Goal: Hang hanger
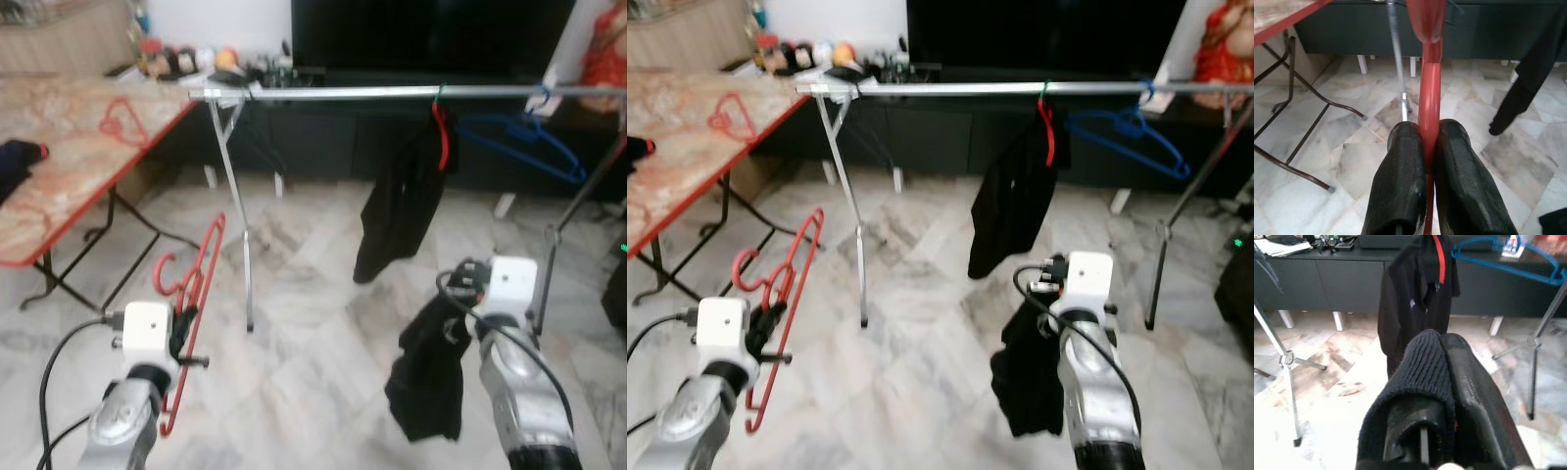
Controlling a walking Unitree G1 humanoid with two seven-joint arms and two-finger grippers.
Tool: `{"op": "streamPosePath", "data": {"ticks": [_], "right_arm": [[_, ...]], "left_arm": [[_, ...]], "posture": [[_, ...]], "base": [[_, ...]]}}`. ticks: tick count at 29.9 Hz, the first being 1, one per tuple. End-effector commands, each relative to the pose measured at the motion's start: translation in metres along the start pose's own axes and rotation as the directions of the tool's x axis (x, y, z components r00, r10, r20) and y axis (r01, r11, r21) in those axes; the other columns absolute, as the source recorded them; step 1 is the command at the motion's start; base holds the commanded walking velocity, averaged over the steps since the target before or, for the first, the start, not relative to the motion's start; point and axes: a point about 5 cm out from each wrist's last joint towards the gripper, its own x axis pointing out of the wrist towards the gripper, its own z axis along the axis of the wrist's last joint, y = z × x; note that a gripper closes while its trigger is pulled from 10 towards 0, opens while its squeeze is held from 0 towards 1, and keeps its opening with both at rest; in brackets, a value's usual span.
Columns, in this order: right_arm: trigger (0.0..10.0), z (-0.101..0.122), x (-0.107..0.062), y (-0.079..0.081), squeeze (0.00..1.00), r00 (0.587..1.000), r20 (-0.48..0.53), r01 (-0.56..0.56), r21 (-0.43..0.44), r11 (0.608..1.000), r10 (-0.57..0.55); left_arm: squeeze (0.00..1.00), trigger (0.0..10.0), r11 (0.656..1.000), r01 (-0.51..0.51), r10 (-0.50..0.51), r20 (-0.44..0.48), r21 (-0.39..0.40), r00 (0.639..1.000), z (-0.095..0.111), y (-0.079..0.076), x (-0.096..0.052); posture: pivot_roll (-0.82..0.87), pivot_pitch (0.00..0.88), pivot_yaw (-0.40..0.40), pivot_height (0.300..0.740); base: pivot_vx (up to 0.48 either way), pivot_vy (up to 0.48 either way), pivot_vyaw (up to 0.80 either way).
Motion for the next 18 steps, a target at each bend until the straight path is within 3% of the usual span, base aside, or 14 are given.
{"op": "streamPosePath", "data": {"ticks": [1,6,18], "right_arm": [[10.0,0.013,0.0029,0.0103,0.0,0.998,0.047,-0.029,0.004,1.0,0.029],[10.0,0.0159,0.0043,0.0124,0.0,0.998,0.049,-0.028,0.004,1.0,0.028],[10.0,0.0201,0.0075,0.0141,0.0,0.999,0.05,-0.019,0.007,1.0,0.018]], "left_arm": [[0.0,10.0,1.0,-0.008,0.008,-0.003,0.014,1.0,0.001,0.0055,-0.0026],[0.0,10.0,0.999,0.017,-0.017,-0.009,0.027,1.0,0.001,0.0048,-0.0023],[0.0,10.0,0.999,0.042,-0.041,-0.004,0.03,0.999,0.0036,0.0014,-0.0036]], "posture": [[-0.03,0.0,0.024,0.74],[-0.02,0.0,0.024,0.74],[-0.01,0.0,0.022,0.74]], "base": [[0.0,0.472,0.0],[0.0,0.44,0.0],[0.0,0.0,0.0]]}}
